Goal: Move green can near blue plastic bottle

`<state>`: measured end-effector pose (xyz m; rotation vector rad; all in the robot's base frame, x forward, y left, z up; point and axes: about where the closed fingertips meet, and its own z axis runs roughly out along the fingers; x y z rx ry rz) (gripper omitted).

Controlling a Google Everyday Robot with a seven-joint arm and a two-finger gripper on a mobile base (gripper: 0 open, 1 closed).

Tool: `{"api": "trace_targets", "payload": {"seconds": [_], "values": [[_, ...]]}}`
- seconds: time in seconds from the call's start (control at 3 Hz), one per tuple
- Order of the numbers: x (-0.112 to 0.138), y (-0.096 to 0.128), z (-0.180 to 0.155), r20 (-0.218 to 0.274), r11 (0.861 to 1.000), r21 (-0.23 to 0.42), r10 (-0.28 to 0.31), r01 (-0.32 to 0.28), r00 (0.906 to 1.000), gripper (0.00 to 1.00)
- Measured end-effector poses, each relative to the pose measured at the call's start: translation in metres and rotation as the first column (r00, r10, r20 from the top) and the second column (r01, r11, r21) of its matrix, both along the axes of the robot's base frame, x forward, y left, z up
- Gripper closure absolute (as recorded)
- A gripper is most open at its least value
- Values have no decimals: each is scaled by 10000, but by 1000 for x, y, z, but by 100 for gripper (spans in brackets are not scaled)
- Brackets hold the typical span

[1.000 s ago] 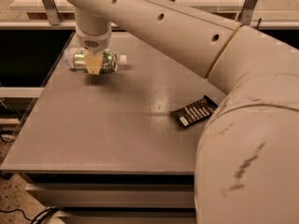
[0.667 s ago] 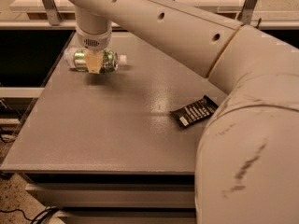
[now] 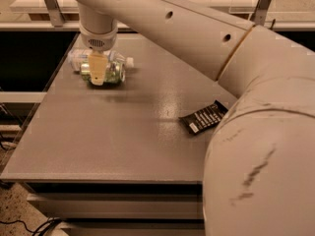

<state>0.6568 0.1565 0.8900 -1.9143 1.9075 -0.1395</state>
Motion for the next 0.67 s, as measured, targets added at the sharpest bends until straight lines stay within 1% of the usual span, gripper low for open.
{"api": "trace_targets", "payload": {"seconds": [0.67], "values": [[3,1,4,39,9998,104,185,-185,9998,0]]}}
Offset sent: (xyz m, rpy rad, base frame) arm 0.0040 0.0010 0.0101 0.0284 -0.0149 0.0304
